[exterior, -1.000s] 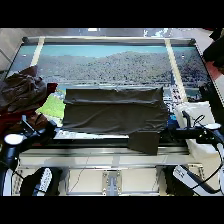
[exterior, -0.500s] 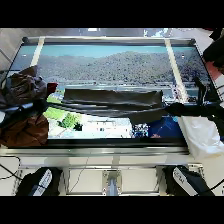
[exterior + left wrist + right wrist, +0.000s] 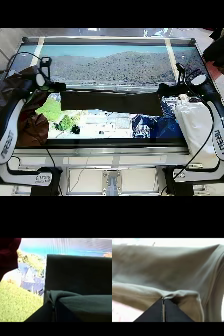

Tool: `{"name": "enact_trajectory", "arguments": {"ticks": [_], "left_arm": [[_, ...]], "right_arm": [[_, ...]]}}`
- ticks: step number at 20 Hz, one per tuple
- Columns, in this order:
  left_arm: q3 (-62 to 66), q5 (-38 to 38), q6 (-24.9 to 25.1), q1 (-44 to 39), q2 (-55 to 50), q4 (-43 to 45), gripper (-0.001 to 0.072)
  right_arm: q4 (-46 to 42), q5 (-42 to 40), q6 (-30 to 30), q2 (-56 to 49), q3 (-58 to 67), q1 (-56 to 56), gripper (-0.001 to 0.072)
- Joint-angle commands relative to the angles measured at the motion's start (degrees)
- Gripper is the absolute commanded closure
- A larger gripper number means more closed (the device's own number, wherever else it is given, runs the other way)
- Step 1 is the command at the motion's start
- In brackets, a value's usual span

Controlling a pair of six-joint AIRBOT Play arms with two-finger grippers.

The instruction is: Fold the shirts.

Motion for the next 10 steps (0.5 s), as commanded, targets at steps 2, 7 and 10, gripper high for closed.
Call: {"name": "enact_trajectory", "arguments": {"ticks": [2,7,10], "left_arm": [[5.9,4.7,-3.1,-3.1,-11.1,9.0,0.0699],[6.1,4.2,-4.3,-3.3,-14.1,10.8,0.0696],[6.1,3.4,-4.7,-3.3,-12.8,10.8,0.0073]], "right_arm": [[-0.4,-7.9,0.4,-8.6,4.4,0.3,0.0699],[-0.7,-9.5,0.3,-11.8,5.0,0.3,0.0696],[-0.3,-8.8,0.3,-11.1,6.3,0.3,0.059]]}}
